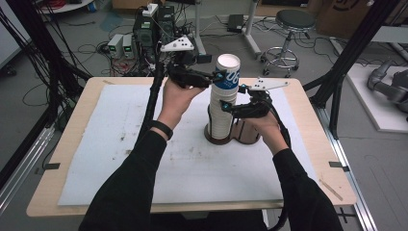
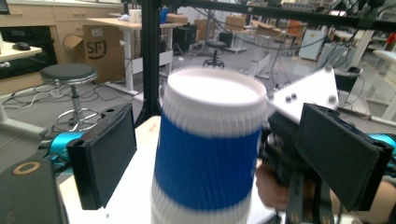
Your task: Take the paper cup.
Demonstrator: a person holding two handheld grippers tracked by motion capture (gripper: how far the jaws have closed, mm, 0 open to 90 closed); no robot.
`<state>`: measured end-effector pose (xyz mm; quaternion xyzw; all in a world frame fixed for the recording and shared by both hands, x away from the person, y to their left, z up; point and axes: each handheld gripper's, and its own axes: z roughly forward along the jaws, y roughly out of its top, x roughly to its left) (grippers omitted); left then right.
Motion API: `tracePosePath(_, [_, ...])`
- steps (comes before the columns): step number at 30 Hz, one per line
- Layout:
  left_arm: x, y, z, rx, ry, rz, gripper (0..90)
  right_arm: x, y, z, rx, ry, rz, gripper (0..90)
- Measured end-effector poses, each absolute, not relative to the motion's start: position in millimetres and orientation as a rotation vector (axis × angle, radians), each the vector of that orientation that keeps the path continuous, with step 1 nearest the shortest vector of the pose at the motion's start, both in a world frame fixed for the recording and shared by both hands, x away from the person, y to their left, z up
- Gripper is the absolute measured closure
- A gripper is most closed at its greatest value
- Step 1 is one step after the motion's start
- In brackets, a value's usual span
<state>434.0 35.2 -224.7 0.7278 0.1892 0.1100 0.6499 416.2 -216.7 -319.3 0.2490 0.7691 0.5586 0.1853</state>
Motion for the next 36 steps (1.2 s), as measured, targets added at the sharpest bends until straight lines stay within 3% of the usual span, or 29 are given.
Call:
tracePosePath(17, [451, 14, -218, 1.704, 0.420, 0.207, 28.9, 416, -217, -320, 0.703, 2.166, 1.574, 14.8])
tracePosePath(36, [437, 22, -178, 1.634, 0.375, 0.307, 30.0, 415, -217, -319, 0.708, 2.163, 1.570, 14.9])
